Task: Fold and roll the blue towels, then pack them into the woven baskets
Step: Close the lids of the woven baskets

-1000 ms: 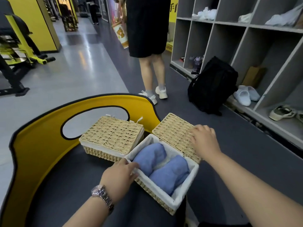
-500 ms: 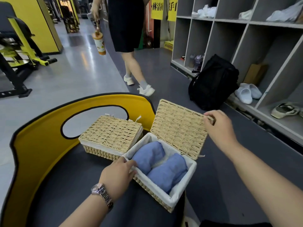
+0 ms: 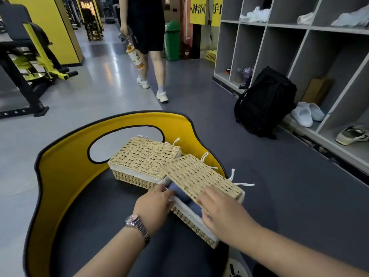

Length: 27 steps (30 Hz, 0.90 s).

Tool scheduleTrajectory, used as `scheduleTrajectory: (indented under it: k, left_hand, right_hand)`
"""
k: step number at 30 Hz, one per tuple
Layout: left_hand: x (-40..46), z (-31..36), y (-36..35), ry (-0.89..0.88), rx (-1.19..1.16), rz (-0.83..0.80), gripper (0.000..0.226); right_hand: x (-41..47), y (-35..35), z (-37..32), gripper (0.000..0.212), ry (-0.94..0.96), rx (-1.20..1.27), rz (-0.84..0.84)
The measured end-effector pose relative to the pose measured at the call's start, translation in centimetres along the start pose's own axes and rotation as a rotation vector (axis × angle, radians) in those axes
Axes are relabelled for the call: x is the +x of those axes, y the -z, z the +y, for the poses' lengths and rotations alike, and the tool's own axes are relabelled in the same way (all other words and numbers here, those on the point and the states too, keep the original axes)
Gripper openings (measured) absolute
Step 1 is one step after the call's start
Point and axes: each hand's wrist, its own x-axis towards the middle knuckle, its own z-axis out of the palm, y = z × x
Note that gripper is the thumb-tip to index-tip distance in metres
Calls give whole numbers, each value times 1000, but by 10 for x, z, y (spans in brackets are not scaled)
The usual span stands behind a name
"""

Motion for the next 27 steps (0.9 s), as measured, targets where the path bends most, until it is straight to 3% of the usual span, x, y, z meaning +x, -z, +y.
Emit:
scheduleTrajectory:
  k: [7, 11, 22, 27]
  left_hand:
    - [-6, 3, 9, 39, -81, 188, 14]
    - [-9, 8, 5, -54, -34, 119, 26]
    - [-28, 15, 5, -6, -31, -33, 46]
    - [-72, 18, 31, 17, -11, -67, 35]
  right_hand:
    - [-9, -30, -12, 13, 24, -66, -93]
    - [-6, -34, -14, 18, -12, -108, -78]
    - [-7, -19, -29, 20, -113, -83, -213]
    - [-9, 6, -48, 26, -209, -77, -196]
